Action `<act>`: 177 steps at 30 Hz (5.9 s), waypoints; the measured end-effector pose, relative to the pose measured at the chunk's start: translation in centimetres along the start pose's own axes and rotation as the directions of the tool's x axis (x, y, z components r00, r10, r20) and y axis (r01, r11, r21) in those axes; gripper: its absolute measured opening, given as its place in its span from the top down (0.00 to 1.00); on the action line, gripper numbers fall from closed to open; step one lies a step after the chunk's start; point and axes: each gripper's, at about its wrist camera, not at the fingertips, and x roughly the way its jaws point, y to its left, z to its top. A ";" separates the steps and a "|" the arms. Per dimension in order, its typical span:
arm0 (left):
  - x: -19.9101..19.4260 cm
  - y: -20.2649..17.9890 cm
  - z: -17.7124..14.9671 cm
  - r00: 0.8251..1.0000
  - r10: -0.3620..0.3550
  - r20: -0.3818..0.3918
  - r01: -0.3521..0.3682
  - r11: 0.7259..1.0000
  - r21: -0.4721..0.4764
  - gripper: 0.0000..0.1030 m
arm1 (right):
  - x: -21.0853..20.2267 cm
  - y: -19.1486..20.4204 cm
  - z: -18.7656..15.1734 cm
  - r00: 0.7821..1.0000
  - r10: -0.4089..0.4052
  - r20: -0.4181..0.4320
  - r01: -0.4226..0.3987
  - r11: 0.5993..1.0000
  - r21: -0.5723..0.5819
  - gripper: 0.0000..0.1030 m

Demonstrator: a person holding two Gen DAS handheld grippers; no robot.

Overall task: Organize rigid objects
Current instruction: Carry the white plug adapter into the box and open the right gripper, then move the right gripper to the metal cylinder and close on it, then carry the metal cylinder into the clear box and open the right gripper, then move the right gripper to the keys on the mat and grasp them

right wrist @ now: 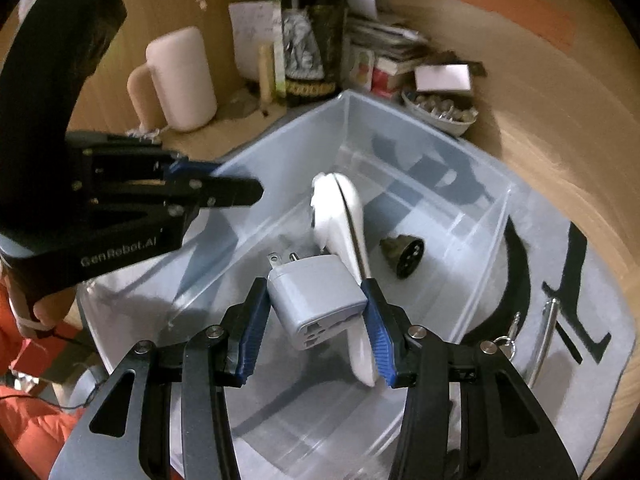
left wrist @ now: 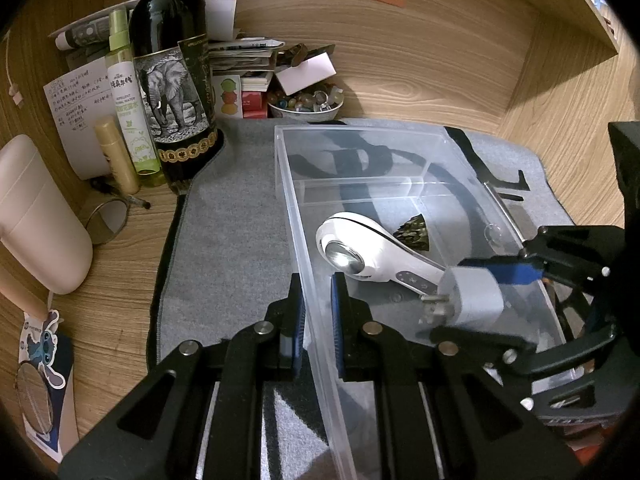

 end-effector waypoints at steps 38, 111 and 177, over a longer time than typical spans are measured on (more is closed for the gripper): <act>0.1 -0.1 -0.1 1.000 -0.005 0.005 0.005 1.000 -0.003 0.89 | -8.3 -8.1 0.4 0.937 -0.265 0.230 0.208 0.947 0.244 0.39; 0.0 0.1 -0.2 1.000 -0.004 0.006 0.004 1.000 0.000 0.89 | -10.0 -11.2 -0.4 0.899 -0.289 0.330 0.173 0.924 0.340 0.86; -0.1 0.1 -0.2 1.000 -0.001 0.009 0.001 1.000 0.005 0.89 | -8.3 -5.8 -0.1 0.944 -0.179 0.276 0.120 0.969 0.217 0.47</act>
